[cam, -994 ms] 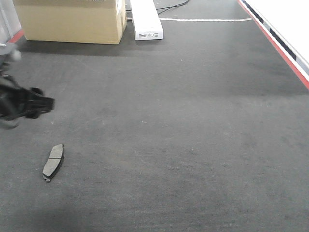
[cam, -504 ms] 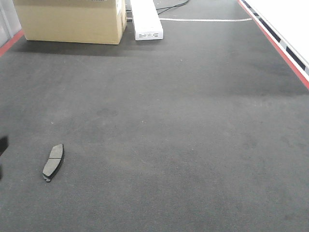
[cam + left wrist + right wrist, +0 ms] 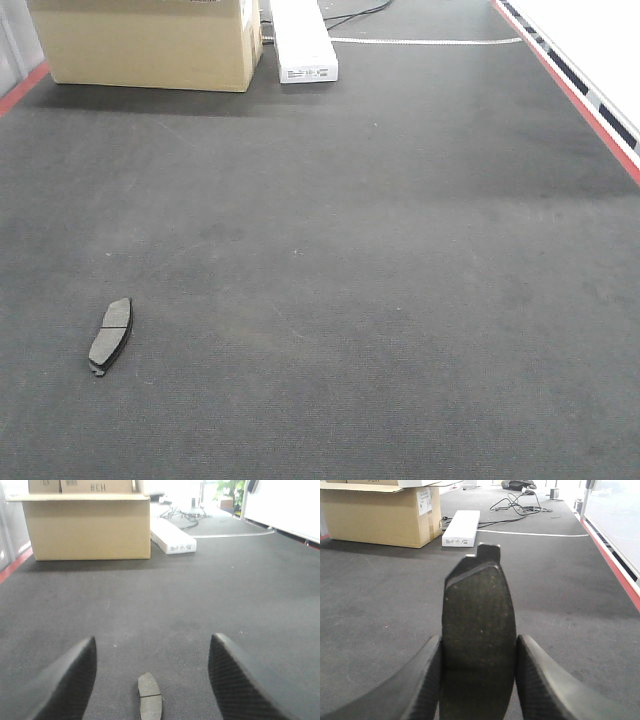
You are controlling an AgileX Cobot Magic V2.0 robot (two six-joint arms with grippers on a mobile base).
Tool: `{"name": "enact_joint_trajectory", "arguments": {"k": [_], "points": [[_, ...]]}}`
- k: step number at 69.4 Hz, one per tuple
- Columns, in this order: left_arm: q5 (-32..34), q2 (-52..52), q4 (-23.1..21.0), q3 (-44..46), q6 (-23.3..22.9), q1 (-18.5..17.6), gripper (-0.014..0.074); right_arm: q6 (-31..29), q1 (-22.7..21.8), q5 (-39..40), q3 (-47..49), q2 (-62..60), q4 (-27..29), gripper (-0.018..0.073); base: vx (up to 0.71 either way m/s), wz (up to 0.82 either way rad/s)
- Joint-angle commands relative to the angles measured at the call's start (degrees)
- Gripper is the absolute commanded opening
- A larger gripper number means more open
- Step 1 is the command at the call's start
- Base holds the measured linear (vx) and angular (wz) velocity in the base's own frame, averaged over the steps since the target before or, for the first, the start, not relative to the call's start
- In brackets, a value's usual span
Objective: Move and align brake pads A on conveyor
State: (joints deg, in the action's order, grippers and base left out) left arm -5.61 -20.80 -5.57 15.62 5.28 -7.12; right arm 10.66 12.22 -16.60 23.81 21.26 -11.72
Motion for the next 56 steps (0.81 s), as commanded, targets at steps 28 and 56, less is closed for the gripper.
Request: {"name": "enact_joint_trajectory", "arguments": {"k": [28,56], "points": [[4.5,-0.4,-0.1,1.4,0.1,-0.3,0.0464,-0.3,-0.2,5.5,1.8,0.3,-0.6,-0.0004,0.00,0.00],[4.5,-0.4,-0.1,1.4,0.1,-0.3,0.0464,-0.3,-0.2,5.6,1.8,0.3,-0.7,-0.0004,0.00,0.00]]}}
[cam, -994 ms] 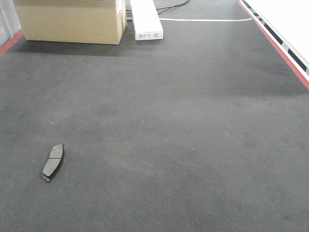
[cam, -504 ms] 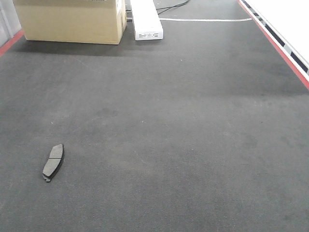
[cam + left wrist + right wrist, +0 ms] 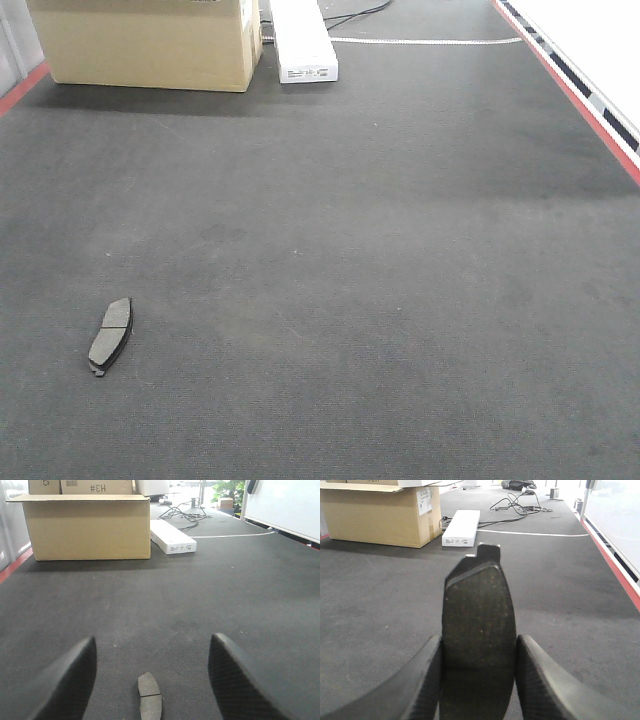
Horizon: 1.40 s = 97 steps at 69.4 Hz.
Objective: Move and align brake pads A on conveyor
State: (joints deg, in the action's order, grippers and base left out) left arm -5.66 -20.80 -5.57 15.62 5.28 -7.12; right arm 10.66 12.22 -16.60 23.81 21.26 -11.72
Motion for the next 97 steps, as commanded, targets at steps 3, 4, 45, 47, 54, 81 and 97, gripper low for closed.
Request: {"name": "enact_joint_trajectory", "arguments": {"k": [3,4,45,47,54,81,97], "points": [[4.6,-0.4,-0.1,1.4,0.1,-0.3,0.0464,-0.3,-0.2,6.1,1.8,0.3,-0.7,-0.0004,0.00,0.00],[4.6,-0.4,-0.1,1.4,0.1,-0.3,0.0464,-0.3,-0.2,6.4,1.8,0.3,-0.7,-0.0004,0.00,0.00],[4.6,-0.4,-0.1,1.4,0.1,-0.3,0.0464,2.8,-0.2,-7.1,24.2,39.3,-0.4,-0.0004,0.00,0.00],[4.6,-0.4,-0.1,1.4,0.1,-0.3,0.0464,3.1,-0.2,-8.9,26.0,41.7,-0.1,-0.0004,0.00,0.00],[4.6,-0.4,-0.1,1.4,0.1,-0.3,0.0464,3.1,-0.2,-14.1,32.2,49.6,0.7,-0.0004,0.00,0.00],[4.6,-0.4,-0.1,1.4,0.1,-0.3,0.0464,1.4,-1.0,-17.9,41.2,70.1,1.9,-0.0004,0.00,0.00],[4.6,-0.4,-0.1,1.4,0.1,-0.3,0.0464,-7.6,-6.5,-21.1,43.0,75.7,11.2,-0.0004,0.00,0.00]]}}
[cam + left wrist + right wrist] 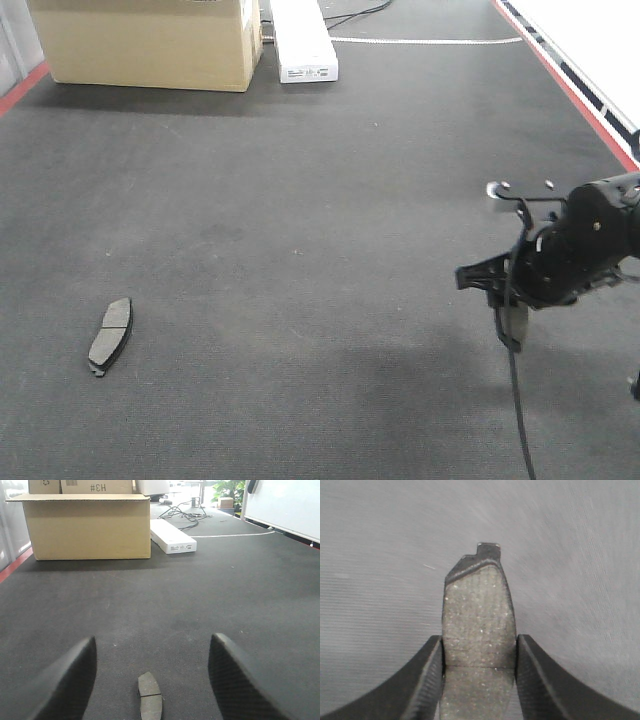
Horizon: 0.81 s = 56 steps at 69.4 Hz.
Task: Move and align brake pads A on conveyor
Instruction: 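Lower the right gripper and release its brake pad onto the belt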
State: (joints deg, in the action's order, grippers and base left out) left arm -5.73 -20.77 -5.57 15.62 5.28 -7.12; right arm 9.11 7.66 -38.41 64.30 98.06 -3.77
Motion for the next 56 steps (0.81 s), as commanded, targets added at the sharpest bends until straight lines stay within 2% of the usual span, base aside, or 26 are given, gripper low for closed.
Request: {"name": "enact_joint_trajectory", "arguments": {"k": [1,6,11,36,46,56], "points": [[4.6,-0.4,-0.1,1.4,0.1,-0.3,0.0464,-7.6,-2.1,0.4,2.7,-0.9,3.8,-0.0004,0.00,0.00],[4.6,-0.4,-0.1,1.4,0.1,-0.3,0.0464,-11.2,-2.5,-1.3,3.6,0.2,5.3,-0.0004,0.00,0.00],[4.6,-0.4,-0.1,1.4,0.1,-0.3,0.0464,-12.4,-2.5,-2.4,4.8,1.3,5.3,-0.0004,0.00,0.00],[4.6,-0.4,-0.1,1.4,0.1,-0.3,0.0464,-12.2,-2.5,-9.2,10.9,8.2,4.9,0.0020,0.00,0.00],[4.6,-0.4,-0.1,1.4,0.1,-0.3,0.0464,-11.8,-2.5,-9.2,11.0,9.8,4.9,0.0083,0.00,0.00],[4.6,-0.4,-0.1,1.4,0.1,-0.3,0.0464,-11.8,-2.5,-9.8,11.0,10.5,4.9,0.0220,0.00,0.00]]}}
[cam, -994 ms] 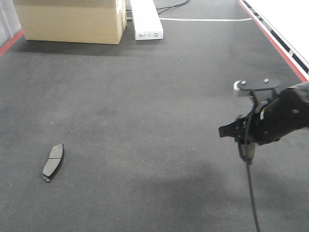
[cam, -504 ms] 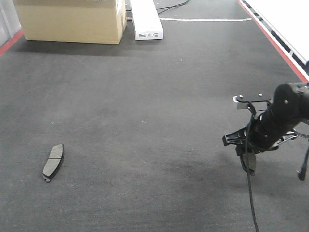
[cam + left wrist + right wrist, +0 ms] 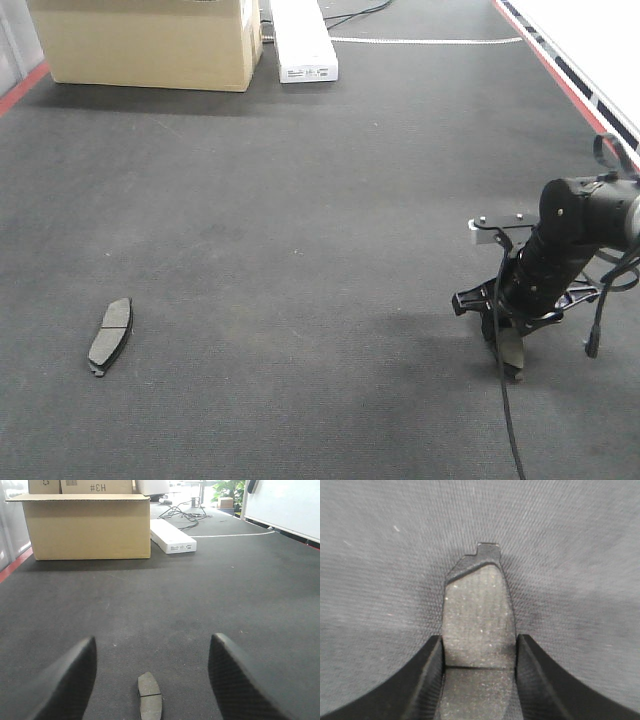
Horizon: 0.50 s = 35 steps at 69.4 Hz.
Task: Move and align brake pads A on conveyor
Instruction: 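Lower the right gripper and release its brake pad onto the belt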
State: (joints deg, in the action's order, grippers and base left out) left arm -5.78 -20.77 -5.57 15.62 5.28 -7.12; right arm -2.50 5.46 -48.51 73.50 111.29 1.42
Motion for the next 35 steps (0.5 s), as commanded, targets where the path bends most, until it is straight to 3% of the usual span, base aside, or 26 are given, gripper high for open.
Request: {"name": "enact_joint_trajectory", "arguments": {"k": [1,17,35], "points": [[4.7,-0.4,-0.1,1.4,0.1,-0.3,0.0464,-0.2,-0.3,0.3,1.8,-2.7,-0.2,0.0237,0.00,0.00],[4.7,-0.4,-0.1,1.4,0.1,-0.3,0.0464,0.4,-0.3,1.7,1.8,-5.5,-0.3,0.0487,0.00,0.00],[4.7,-0.4,-0.1,1.4,0.1,-0.3,0.0464,0.8,-0.3,3.1,1.2,-17.9,-0.3,0.0506,0.00,0.00]]}}
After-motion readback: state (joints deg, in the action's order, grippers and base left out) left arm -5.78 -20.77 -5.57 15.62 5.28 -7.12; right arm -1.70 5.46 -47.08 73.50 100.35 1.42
